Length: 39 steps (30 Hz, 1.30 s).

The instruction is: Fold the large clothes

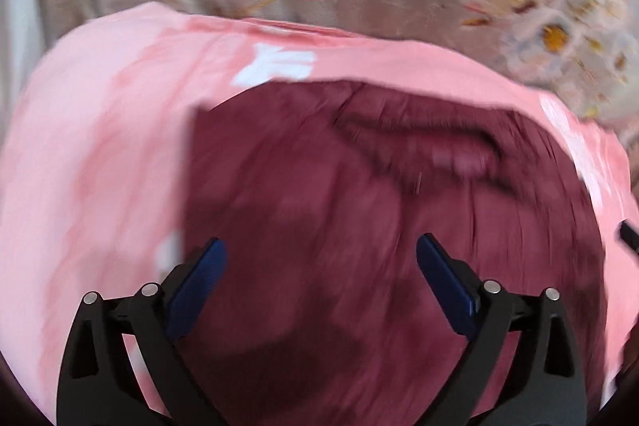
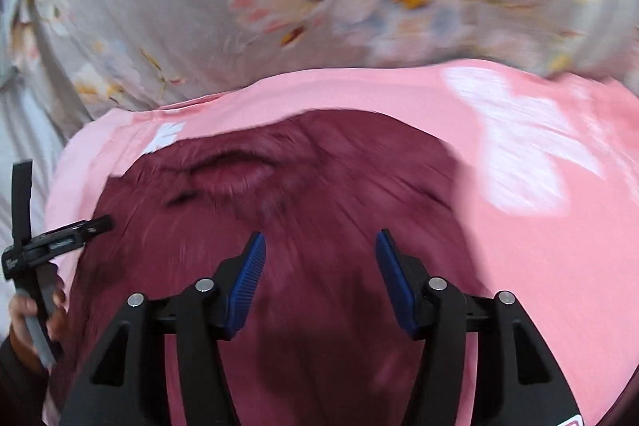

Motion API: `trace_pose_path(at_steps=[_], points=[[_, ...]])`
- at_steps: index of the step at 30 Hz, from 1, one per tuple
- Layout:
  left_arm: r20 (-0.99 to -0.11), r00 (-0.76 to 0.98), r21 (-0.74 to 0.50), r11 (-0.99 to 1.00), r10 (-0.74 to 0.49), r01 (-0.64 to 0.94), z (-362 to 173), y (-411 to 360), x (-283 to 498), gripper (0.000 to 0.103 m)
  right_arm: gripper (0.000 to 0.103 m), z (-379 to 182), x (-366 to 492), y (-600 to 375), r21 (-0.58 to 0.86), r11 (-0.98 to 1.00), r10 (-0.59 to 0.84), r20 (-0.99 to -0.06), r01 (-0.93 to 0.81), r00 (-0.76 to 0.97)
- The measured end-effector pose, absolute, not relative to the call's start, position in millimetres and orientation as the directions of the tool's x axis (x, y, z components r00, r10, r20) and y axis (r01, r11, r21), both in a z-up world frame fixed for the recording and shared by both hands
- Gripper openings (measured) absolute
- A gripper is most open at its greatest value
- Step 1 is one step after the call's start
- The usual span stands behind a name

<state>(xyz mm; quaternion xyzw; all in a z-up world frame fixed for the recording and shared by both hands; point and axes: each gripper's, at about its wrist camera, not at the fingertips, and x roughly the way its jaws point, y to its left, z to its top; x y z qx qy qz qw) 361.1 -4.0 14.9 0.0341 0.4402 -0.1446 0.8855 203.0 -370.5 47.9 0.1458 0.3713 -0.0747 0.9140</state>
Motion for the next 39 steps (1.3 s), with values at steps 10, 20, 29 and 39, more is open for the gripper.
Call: trace_pose_path(at_steps=[10, 20, 29, 39], points=[[-0.883, 0.401, -0.229, 0.97, -0.242, 0.08, -24, 157, 196, 0.094, 0.068, 9, -40, -379, 0.325, 0.867, 0.003, -0.763, 0.379, 0.647], [-0.831, 0.421, -0.386, 0.922, -0.363, 0.033, -26, 152, 159, 0.085, 0.07, -31, -51, -362, 0.492, 0.764, 0.07, -0.706, 0.417, 0.705], [-0.815, 0.45, -0.381, 0.923, -0.364, 0.056, -2, 144, 146, 0.009, 0.005, -12, -56, -357, 0.588, 0.733, 0.128, -0.612, 0.341, 0.781], [-0.644, 0.551, -0.529, 0.829, -0.53, 0.18, 107, 208, 40, 0.005, 0.004, 115, -174, -318, 0.473, 0.878, 0.133, -0.391, 0.075, 0.911]])
